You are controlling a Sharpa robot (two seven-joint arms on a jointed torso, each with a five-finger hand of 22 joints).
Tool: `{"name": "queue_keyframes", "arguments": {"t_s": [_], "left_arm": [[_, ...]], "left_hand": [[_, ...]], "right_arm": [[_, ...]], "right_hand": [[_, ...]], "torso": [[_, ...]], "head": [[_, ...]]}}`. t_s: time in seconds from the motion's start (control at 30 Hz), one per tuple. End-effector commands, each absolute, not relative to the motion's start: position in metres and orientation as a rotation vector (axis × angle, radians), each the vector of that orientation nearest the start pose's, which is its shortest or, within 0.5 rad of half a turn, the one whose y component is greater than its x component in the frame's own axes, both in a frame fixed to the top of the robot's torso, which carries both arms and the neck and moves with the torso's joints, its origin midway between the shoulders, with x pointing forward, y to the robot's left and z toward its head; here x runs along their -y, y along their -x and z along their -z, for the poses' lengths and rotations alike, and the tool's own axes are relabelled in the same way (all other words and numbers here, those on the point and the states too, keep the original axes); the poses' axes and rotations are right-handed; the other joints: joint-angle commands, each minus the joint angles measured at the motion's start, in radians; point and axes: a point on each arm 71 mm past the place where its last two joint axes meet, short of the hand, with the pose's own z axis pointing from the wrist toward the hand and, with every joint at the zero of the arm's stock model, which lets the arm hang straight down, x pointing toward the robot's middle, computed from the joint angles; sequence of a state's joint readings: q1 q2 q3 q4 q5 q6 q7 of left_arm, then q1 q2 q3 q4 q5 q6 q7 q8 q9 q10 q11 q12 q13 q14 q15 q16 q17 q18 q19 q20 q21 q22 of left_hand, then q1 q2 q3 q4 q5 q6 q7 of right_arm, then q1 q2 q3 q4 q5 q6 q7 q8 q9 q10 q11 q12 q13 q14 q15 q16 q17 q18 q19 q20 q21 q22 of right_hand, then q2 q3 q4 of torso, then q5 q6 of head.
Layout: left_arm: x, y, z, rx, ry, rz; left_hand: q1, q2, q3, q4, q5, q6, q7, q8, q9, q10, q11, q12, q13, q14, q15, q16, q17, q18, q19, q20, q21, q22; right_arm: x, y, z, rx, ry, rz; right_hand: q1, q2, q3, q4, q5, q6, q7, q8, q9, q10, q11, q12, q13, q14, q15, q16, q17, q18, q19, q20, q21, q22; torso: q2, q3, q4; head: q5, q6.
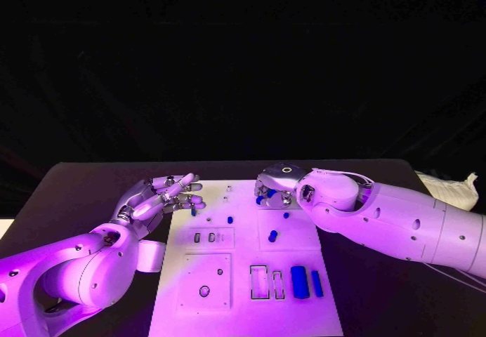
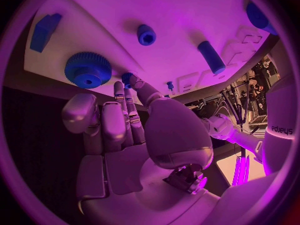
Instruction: Assemble the parts on the task board
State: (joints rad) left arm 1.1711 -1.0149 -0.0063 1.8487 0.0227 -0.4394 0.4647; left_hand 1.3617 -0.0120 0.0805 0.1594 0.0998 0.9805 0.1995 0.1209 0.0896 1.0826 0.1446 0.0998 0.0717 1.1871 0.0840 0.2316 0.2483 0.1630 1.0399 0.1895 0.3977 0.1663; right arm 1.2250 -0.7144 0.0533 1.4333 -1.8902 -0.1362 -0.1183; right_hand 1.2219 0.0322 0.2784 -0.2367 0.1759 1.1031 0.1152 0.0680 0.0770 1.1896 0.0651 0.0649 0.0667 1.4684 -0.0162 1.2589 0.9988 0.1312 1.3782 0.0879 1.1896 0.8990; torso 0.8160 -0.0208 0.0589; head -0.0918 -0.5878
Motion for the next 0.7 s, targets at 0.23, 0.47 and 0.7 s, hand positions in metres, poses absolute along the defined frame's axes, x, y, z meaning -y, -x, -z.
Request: {"name": "queue_keyframes", "arguments": {"t_s": [0.23, 0.47, 0.7], "left_arm": [[-0.2038, -0.4251, 0.1472, -1.344, 1.118, 1.651], [-0.2039, -0.4249, 0.1471, -1.344, 1.12, 1.65], [-0.205, -0.4252, 0.1473, -1.341, 1.129, 1.646]], "left_hand": [[-0.003, -0.003, 0.0, -0.008, 0.002, -0.004, 0.006, -0.006, -0.001, -0.004, 0.003, -0.005, -0.001, 0.007, 0.002, -0.005, 0.002, 0.019, 0.005, 0.0, 0.006, 0.001], [-0.003, -0.002, 0.0, -0.008, 0.002, -0.005, 0.007, -0.008, -0.002, -0.005, 0.003, -0.007, -0.001, 0.007, 0.002, -0.006, 0.003, 0.018, 0.005, 0.0, 0.006, 0.0], [-0.003, 0.001, 0.001, -0.011, 0.002, -0.009, 0.008, -0.013, -0.003, -0.009, 0.005, -0.013, -0.002, 0.007, 0.003, -0.009, 0.007, 0.018, 0.005, 0.001, 0.006, 0.0]], "right_arm": [[0.1532, -0.513, 0.154, -1.598, 0.61, -0.387], [0.152, -0.5135, 0.1552, -1.61, 0.612, -0.387], [0.1528, -0.5146, 0.1517, -1.566, 0.583, -0.396]], "right_hand": [[0.006, 0.01, 0.034, 0.006, -0.015, 0.032, -0.002, 0.008, 0.006, 0.033, -0.006, 0.001, 0.003, 0.027, -0.007, 0.013, 0.009, -0.019, -0.005, -0.006, 0.025, 0.028], [0.01, 0.01, 0.046, 0.008, -0.017, 0.04, -0.003, 0.008, 0.009, 0.041, -0.008, 0.0, 0.003, 0.027, -0.008, 0.016, 0.011, -0.02, -0.006, -0.008, 0.03, 0.034], [0.012, 0.006, 0.057, 0.009, -0.023, 0.045, -0.001, 0.007, 0.011, 0.046, -0.008, -0.001, 0.002, 0.026, -0.008, 0.018, 0.01, -0.02, -0.007, -0.009, 0.036, 0.041]], "torso": [[0.002, -0.0011, 0.0019], [0.003, -0.0014, 0.0029], [0.003, -0.0022, 0.0046]], "head": [[0.0, -0.008], [-0.001, -0.013], [-0.001, -0.014]]}}
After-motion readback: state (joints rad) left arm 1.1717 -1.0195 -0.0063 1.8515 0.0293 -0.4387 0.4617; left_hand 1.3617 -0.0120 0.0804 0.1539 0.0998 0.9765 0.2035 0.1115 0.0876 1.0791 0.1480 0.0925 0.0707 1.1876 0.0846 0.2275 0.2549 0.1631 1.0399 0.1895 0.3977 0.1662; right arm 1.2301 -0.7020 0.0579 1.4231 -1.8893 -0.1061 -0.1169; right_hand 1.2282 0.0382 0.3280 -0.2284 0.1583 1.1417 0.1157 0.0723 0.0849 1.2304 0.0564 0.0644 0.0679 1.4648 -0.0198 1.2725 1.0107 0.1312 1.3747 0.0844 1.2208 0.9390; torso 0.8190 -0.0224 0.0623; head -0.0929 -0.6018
